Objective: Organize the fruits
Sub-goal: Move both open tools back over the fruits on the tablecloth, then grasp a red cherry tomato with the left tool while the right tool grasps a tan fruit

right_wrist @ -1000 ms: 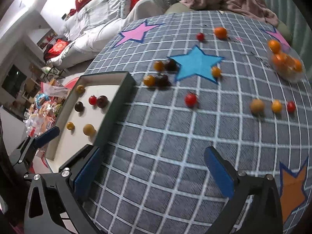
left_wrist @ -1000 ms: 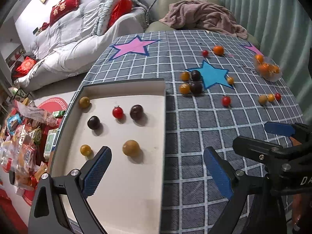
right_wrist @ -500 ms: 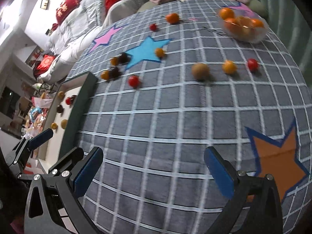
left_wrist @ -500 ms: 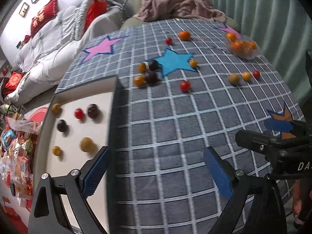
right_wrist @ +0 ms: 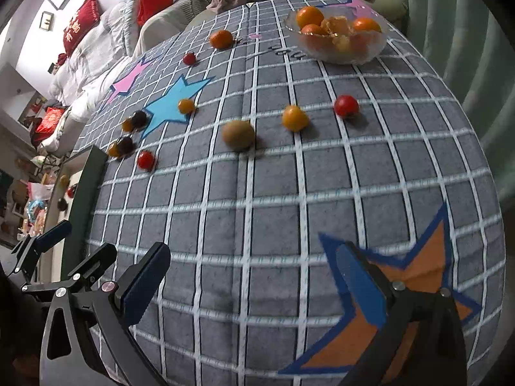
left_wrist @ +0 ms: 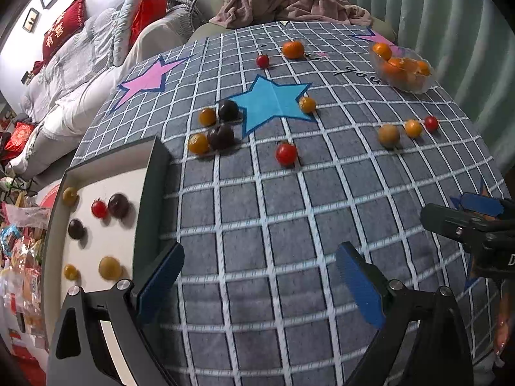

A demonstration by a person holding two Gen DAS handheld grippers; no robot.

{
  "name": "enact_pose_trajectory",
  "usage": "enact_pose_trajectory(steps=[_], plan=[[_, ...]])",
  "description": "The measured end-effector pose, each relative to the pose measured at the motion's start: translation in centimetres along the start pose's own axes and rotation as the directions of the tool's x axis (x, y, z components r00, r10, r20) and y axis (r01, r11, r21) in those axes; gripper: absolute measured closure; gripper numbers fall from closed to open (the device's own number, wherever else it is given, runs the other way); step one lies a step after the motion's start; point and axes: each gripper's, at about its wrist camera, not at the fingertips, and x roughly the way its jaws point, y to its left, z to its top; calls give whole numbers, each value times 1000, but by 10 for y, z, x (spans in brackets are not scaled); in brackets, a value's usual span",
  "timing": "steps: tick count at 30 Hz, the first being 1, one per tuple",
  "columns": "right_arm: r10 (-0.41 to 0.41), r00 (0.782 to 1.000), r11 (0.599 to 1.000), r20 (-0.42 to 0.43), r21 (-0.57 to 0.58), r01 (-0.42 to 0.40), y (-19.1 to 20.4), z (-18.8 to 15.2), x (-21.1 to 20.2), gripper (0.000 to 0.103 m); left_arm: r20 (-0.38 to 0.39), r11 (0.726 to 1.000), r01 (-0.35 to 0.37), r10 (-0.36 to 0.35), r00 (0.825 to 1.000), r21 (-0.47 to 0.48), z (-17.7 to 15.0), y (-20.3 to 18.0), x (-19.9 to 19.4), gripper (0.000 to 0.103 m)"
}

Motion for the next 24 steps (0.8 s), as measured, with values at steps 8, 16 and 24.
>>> enact_pose_trajectory(steps=[8, 16, 24], plan=[[-8, 1000, 999, 22, -52, 9, 15, 25, 21, 0, 46, 999, 19, -21, 999, 34, 25, -12, 15, 7], [-41, 997, 995, 59, -91, 46, 25, 46, 35, 4, 67, 998, 4, -8, 998, 68, 40, -22, 40, 7], [-117, 988, 976, 99, -170, 133, 38, 55, 40, 47, 87, 997, -20, 14, 996, 74, 48, -27, 57, 10]])
